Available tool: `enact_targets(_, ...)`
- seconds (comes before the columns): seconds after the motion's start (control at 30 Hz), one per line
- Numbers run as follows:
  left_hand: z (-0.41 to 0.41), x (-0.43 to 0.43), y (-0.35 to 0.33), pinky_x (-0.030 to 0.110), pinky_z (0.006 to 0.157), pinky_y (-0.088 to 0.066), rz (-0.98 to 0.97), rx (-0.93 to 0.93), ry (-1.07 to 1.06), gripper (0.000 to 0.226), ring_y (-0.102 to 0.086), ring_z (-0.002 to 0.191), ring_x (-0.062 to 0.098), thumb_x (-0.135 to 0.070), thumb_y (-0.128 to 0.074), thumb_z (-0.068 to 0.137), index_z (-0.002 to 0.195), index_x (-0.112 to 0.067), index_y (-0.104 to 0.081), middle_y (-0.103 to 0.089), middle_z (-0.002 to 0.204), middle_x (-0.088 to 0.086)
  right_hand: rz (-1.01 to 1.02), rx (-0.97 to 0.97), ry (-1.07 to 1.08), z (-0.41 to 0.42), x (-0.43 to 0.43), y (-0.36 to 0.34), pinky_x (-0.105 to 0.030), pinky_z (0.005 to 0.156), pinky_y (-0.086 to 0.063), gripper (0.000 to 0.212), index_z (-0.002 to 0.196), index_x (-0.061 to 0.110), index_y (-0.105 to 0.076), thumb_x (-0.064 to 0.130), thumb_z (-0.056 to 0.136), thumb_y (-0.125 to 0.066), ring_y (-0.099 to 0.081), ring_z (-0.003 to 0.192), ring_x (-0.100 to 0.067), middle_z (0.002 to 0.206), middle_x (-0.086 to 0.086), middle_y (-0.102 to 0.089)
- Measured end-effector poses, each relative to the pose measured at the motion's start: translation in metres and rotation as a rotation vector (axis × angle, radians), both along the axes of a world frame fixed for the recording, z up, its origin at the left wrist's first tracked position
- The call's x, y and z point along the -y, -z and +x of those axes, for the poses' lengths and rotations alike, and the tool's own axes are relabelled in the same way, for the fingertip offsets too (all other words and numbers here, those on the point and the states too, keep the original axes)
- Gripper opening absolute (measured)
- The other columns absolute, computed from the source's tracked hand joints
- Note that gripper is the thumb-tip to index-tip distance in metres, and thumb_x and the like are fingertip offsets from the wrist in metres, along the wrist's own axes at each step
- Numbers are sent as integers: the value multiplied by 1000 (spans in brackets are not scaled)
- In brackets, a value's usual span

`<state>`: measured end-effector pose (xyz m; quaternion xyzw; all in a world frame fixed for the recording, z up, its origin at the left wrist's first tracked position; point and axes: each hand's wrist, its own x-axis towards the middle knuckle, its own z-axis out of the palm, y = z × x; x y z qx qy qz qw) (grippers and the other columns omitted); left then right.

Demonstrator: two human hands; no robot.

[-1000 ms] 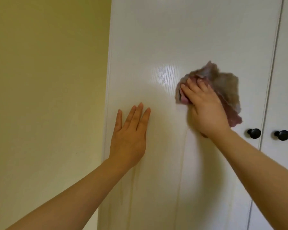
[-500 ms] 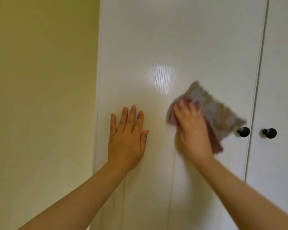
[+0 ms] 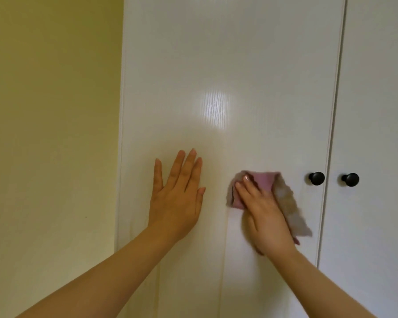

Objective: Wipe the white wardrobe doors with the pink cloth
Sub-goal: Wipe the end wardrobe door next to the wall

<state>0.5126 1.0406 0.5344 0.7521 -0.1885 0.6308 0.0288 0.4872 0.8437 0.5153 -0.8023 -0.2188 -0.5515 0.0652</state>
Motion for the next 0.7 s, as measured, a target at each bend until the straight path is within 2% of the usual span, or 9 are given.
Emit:
enact_targets(0.07,0,10,-7,52,113,-3,11,20,15,53,-23,139,26,-34,-8,103,141,-5,-29,-34,149,11,60,15,-54,0,9,-37,-28,113,-11,55,133,6,-47,2,81,-30,-38,130,-29,137,-8,-37)
enact_targets(0.17,2,34,-18,53,113,-2,-14,18,21,53,-26,138,25,-34,-7,102,141,-5,-30,-39,147,13,273,11,30,0,18,-93,-15,112,4,52,137,6,-42,-3,87,-31,-16,138,-17,148,-8,-30)
enact_targets(0.23,6,45,-18,53,113,-4,-27,11,39,53,-28,137,24,-34,-7,102,141,-6,-30,-41,146,13,342,21,106,-1,14,-76,-21,113,5,58,142,9,-35,-5,86,-27,-8,141,-17,151,-6,-24)
enact_targets(0.33,10,49,-18,53,112,-6,-27,17,45,52,-29,135,26,-34,-7,103,140,-6,-31,-44,144,14,232,18,158,-6,9,-9,-28,114,-1,65,139,3,-37,2,75,-26,-22,136,-23,143,-12,-36)
enact_targets(0.4,12,46,-20,54,112,-7,-6,52,26,51,-32,135,28,-33,-9,103,140,-6,-32,-44,144,14,138,18,186,-6,20,-16,-30,111,-7,66,138,2,-38,2,73,-28,-33,126,-25,142,-13,-40)
enact_targets(0.5,13,47,-20,55,112,-8,-4,76,9,50,-34,135,28,-32,-10,104,140,-6,-33,-43,144,14,241,11,163,-8,28,-88,-32,113,-11,61,139,4,-40,-3,79,-29,-31,134,-28,147,-11,-34)
enact_targets(0.57,12,49,-18,55,112,-7,-11,60,23,50,-32,135,27,-31,-10,104,140,-6,-33,-43,144,13,303,47,183,-5,24,-111,-31,114,-7,61,140,4,-38,3,81,-23,-24,138,-29,149,-12,-31)
enact_targets(0.63,11,49,-18,55,112,-7,-7,48,26,50,-32,135,26,-31,-10,104,139,-6,-34,-44,144,13,272,33,176,-3,16,-86,-32,115,-4,66,140,5,-38,10,78,-18,-24,138,-32,148,-13,-32)
enact_targets(0.7,11,45,-20,55,111,-7,8,49,23,52,-34,134,27,-31,-10,104,139,-6,-39,-45,143,14,124,22,143,-3,11,-37,-33,114,-6,64,139,6,-37,8,76,-24,-30,134,-30,145,-9,-32)
